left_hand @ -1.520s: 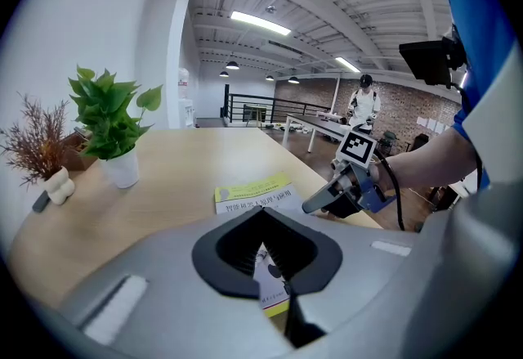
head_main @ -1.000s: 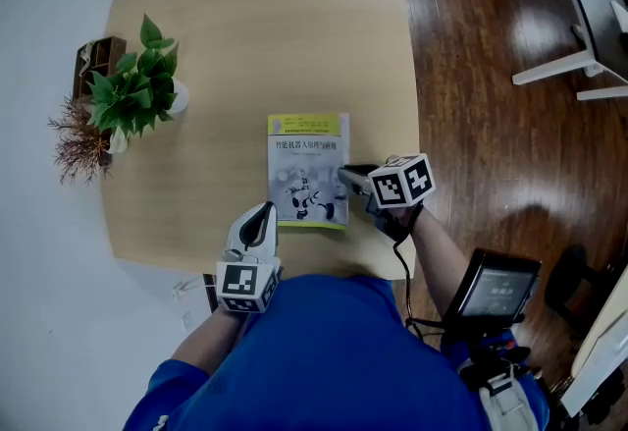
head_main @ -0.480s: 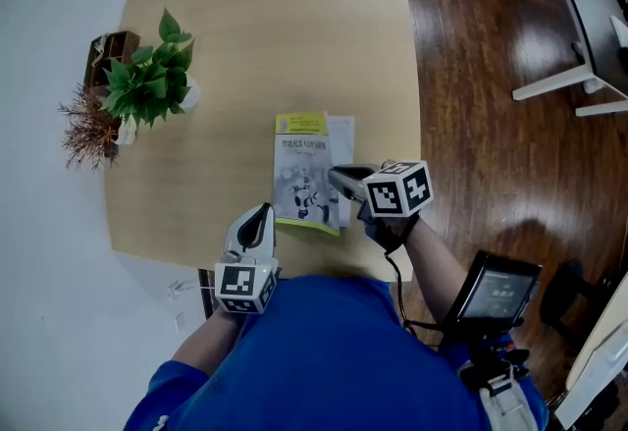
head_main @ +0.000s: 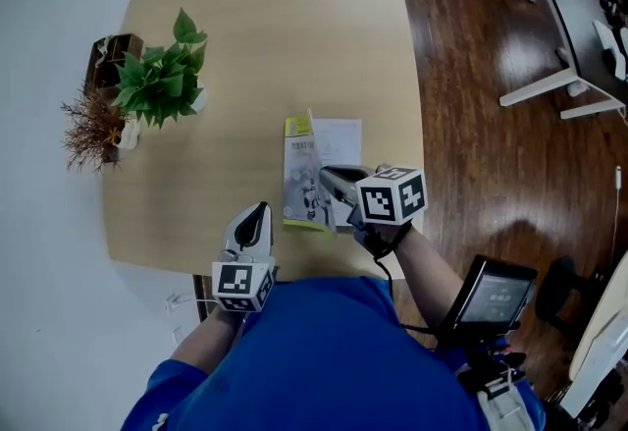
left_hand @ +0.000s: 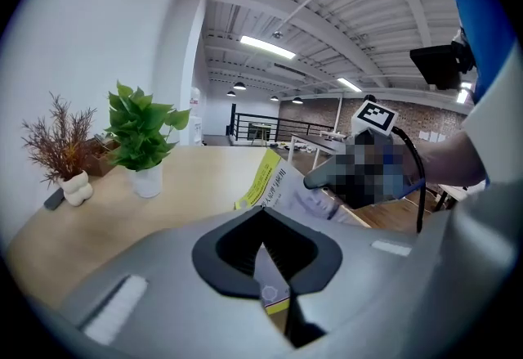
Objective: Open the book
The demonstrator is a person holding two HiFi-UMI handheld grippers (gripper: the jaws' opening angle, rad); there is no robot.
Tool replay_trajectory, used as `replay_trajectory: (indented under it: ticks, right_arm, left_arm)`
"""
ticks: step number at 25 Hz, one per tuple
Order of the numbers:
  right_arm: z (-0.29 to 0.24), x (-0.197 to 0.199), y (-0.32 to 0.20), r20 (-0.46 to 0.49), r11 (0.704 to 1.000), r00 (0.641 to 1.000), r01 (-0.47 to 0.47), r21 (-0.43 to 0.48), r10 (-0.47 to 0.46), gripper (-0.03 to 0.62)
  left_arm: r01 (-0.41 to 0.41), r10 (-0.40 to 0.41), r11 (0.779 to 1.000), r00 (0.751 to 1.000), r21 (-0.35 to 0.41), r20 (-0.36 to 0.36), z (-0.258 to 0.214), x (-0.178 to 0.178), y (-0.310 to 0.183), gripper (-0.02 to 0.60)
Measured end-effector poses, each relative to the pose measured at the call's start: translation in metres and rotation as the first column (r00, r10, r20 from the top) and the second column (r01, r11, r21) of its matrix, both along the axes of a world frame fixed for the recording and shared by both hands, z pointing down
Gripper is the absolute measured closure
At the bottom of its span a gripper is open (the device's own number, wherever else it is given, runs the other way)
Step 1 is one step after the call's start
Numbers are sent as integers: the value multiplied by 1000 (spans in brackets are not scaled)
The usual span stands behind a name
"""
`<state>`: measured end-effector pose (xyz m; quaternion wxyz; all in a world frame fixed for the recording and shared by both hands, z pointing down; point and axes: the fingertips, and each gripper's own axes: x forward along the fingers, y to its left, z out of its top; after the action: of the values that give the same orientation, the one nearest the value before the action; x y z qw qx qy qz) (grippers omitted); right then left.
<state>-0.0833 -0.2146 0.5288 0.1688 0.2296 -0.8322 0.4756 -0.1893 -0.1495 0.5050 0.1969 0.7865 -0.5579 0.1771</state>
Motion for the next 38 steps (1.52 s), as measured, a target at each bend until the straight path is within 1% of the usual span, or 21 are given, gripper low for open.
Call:
replay_trajectory:
  ticks: [7,18,23,28,38]
  right_arm:
    - [-14,-40,0,-32,997,997,-76,31,77,579]
    - [-14,-121,-2,-43,993,992,-114,36,115,579]
    - [-4,-150,-4,-51,991,990,-128,32,130,579]
    - [13,-174,-4,-73,991,989,-129,29,131,579]
    - [56,-205,-7,-140,990,980,-140,13,140,579]
  left_arm:
    - [-14,14,1000,999,-6,-46,5,-41,7,575]
    - [-13,12,1000,997,-13,-73,10,-112,14,575]
    - [-3,1,1000,997,-24,-77,13,-142,19,575]
    - [5,-7,999,997,-35,-72,18,-163,24,575]
    - [43,-46,998,997,-49,-65,25,-197,35,575]
